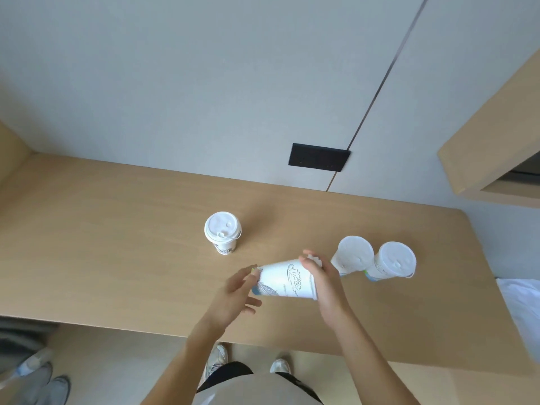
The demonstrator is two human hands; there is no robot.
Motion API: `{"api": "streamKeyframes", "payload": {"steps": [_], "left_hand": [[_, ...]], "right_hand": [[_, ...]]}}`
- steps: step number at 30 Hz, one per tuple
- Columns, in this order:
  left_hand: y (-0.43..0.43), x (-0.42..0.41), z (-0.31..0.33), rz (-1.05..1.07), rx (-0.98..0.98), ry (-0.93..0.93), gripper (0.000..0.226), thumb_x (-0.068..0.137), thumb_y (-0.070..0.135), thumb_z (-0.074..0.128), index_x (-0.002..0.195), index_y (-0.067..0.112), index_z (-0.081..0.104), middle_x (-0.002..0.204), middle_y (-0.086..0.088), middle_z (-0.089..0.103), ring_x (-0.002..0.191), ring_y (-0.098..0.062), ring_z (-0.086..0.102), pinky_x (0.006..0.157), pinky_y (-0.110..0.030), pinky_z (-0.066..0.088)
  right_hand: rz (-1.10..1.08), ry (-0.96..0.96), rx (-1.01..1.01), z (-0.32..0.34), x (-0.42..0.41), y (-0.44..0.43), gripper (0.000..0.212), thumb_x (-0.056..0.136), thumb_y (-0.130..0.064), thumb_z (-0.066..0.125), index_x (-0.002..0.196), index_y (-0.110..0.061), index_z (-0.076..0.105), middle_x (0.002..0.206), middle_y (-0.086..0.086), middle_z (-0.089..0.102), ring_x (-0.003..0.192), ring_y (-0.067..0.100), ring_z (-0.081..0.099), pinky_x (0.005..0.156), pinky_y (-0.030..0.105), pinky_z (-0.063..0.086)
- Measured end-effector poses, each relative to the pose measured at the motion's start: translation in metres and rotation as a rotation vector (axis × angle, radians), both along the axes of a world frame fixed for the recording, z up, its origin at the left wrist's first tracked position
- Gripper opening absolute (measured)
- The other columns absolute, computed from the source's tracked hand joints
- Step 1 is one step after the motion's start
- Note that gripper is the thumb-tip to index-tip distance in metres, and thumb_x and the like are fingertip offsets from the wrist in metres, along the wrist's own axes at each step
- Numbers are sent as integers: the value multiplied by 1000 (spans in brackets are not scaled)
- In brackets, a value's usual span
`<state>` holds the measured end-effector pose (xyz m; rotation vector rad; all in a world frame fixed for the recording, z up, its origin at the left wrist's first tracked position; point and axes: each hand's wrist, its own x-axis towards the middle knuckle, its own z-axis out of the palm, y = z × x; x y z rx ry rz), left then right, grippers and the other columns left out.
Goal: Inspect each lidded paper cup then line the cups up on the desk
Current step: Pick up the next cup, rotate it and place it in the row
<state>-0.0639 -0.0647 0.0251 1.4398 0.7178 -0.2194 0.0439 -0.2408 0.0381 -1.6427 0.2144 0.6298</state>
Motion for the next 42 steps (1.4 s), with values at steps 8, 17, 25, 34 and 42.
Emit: {"api": "streamKeyframes", "payload": {"steps": [8, 17, 25, 34, 42], "left_hand": [[19, -3, 59, 36, -4, -122, 25, 99, 39, 63, 114, 24, 76, 101, -6, 78, 75, -27, 74, 70, -37, 56], [33, -3, 78, 47, -47, -180, 25, 99, 35, 65, 121, 28, 73, 112, -6, 78, 79, -29, 74, 72, -37, 56], [38, -5, 84, 15, -63, -167, 37, 91, 41, 74, 123, 23, 72, 113, 1, 78, 86, -33, 78, 74, -38, 57], [43, -8, 87, 63, -60, -228, 48, 81, 41, 83, 124, 23, 71, 119, -2, 75, 88, -35, 78, 73, -38, 61], [46, -10, 88, 63, -73, -205, 53, 78, 47, 81, 125, 23, 71, 114, -3, 76, 75, -34, 75, 59, -31, 55]], "right_hand": [[19, 18, 165, 28, -5, -3, 56, 59, -58, 75, 112, -37, 74, 115, -12, 71, 125, 20, 64, 106, 45, 47], [-20, -95, 281, 49, -16, 5, 56, 66, -56, 77, 120, -41, 71, 126, -3, 64, 131, 31, 58, 117, 59, 41], [-23, -123, 316, 55, -19, 7, 61, 65, -56, 75, 125, -41, 68, 138, -10, 60, 131, 10, 54, 123, 55, 34], [-35, -135, 376, 55, -24, 15, 57, 69, -48, 77, 124, -38, 69, 127, -3, 68, 135, 29, 55, 121, 60, 34], [-35, -133, 348, 57, -28, 18, 57, 69, -49, 76, 125, -39, 68, 128, -5, 65, 137, 28, 54, 121, 60, 34]]}}
